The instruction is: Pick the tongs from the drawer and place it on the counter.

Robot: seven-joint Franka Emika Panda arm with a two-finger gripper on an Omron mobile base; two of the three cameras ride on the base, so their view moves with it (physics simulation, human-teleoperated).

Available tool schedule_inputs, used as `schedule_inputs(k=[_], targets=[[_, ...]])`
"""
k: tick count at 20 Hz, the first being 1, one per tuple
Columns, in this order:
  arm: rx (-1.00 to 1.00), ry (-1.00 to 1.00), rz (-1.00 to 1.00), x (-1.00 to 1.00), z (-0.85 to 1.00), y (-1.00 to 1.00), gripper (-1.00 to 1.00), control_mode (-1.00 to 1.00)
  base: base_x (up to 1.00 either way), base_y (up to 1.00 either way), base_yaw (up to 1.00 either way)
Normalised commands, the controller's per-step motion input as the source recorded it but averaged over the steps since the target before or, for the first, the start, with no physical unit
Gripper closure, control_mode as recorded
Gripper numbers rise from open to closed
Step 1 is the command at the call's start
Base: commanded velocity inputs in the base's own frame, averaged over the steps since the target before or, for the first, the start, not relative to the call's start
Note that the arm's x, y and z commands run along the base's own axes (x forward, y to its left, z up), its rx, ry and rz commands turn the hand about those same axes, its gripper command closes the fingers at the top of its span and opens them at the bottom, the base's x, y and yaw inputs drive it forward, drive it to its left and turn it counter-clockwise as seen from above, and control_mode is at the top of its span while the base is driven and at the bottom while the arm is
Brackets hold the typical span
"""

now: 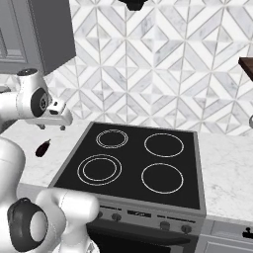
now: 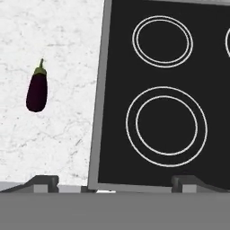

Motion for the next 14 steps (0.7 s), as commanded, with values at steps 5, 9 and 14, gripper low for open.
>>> schedule_inputs(k=[5,9,14], targets=[[-0.01,0.1,0.0,-0.48,-0.7,1.0,-1.0,-1.0,0.0,0.0,0.0],[0.0,0.09,0.04,-0.14,-0.37,0.64,-1.0,-1.0,0.0,0.0,0.0],[0.0,0.07,0.02,0.0,-0.16,0.11,-1.0,-1.0,0.0,0.0,0.0]])
